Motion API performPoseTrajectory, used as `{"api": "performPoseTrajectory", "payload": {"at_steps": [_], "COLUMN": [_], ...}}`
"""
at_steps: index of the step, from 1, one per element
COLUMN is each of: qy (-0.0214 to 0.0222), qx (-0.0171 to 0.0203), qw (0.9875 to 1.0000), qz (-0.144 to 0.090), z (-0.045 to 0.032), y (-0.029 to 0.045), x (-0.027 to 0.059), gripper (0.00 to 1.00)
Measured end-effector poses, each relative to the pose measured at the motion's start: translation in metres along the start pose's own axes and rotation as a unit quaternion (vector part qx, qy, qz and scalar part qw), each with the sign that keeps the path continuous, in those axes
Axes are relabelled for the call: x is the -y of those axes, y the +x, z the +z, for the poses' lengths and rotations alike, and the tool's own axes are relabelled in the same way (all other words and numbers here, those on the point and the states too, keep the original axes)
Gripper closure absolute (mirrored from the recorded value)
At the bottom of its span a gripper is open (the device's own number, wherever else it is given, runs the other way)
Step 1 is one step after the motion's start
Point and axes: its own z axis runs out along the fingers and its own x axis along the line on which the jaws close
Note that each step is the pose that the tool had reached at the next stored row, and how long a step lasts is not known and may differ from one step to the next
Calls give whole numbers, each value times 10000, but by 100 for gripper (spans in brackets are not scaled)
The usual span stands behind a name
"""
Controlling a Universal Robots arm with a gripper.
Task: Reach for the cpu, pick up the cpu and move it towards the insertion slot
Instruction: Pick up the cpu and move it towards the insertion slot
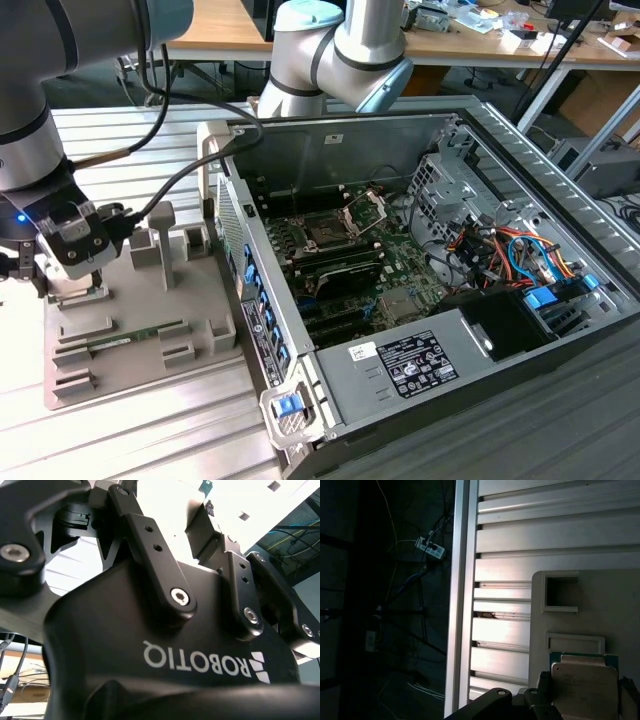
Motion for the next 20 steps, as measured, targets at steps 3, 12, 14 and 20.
{"api": "performPoseTrajectory", "payload": {"at_steps": [3, 12, 14, 20], "qy": [0, 0, 0, 0], "qx": [0, 0, 0, 0], "qw": [10000, 10000, 10000, 10000], "qz": [0, 0, 0, 0], "z": [-8, -33, -40, -58], "y": [0, 0, 0, 0], "x": [0, -1, -2, -2], "gripper": [45, 45, 45, 45]}}
